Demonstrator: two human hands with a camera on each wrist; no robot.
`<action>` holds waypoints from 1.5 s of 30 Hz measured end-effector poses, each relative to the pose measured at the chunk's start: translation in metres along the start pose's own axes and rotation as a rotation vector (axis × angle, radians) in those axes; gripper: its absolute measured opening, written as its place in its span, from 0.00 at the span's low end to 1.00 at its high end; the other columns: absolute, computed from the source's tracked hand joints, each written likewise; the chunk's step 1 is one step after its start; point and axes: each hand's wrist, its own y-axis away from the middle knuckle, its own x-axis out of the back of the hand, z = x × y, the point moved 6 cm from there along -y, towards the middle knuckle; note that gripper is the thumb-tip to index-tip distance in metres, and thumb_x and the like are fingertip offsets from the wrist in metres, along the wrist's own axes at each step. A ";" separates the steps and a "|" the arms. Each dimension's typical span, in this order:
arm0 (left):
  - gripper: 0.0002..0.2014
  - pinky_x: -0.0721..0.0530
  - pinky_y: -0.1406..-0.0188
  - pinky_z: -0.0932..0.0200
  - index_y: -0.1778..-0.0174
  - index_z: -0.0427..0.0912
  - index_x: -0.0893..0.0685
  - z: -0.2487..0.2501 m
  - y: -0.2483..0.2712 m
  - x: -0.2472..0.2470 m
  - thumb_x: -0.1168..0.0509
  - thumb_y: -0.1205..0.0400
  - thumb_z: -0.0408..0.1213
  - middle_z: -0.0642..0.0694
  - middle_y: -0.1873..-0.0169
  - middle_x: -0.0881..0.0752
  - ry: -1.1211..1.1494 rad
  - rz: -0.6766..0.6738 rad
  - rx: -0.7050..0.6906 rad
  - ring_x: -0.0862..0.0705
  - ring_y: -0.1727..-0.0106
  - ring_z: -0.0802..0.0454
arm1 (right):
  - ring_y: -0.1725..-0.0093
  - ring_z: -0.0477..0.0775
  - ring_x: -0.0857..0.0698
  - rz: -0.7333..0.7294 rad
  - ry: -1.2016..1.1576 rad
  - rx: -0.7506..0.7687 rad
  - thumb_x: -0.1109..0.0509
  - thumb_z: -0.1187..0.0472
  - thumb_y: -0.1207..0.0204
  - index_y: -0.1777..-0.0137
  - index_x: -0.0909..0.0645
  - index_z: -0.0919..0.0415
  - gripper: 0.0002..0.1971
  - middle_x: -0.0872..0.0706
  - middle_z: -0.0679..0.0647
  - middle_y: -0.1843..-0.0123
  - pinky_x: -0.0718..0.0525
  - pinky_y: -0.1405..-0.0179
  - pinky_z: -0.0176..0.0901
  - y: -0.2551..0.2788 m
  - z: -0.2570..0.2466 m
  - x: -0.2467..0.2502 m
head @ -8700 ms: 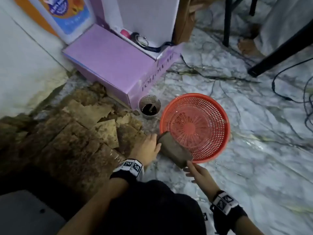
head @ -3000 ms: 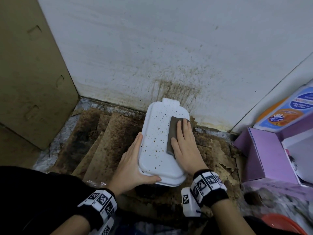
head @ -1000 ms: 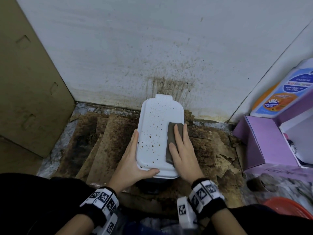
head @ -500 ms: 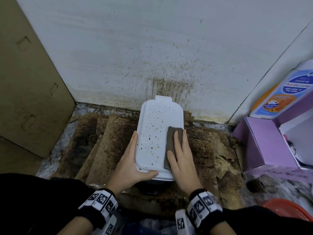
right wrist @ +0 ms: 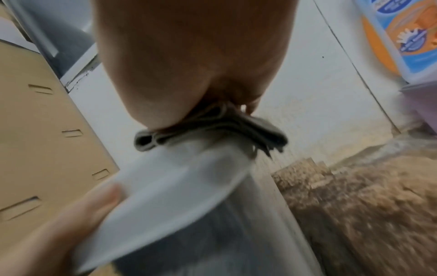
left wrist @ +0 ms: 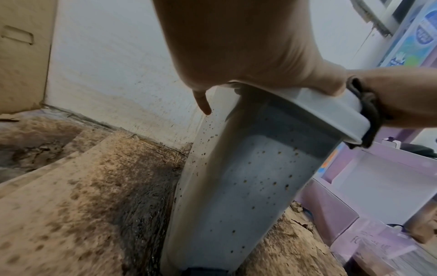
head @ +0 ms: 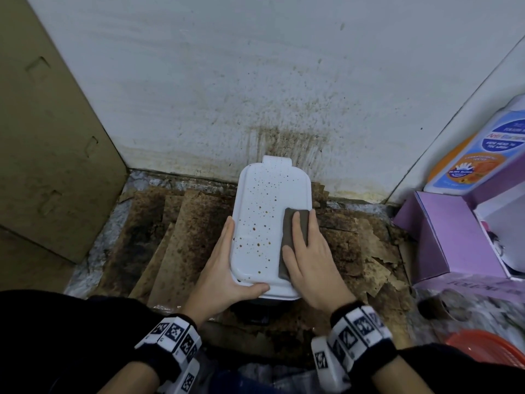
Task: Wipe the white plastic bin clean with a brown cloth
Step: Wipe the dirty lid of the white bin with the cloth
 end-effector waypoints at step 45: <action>0.70 0.37 0.13 0.42 0.12 0.67 0.65 0.002 -0.001 0.003 0.16 0.36 0.63 0.73 0.13 0.59 0.023 -0.025 0.016 0.53 0.11 0.68 | 0.11 0.54 0.67 -0.163 0.049 0.154 0.60 0.43 0.11 0.11 0.63 0.62 0.35 0.67 0.57 0.10 0.63 0.11 0.50 -0.116 0.035 0.020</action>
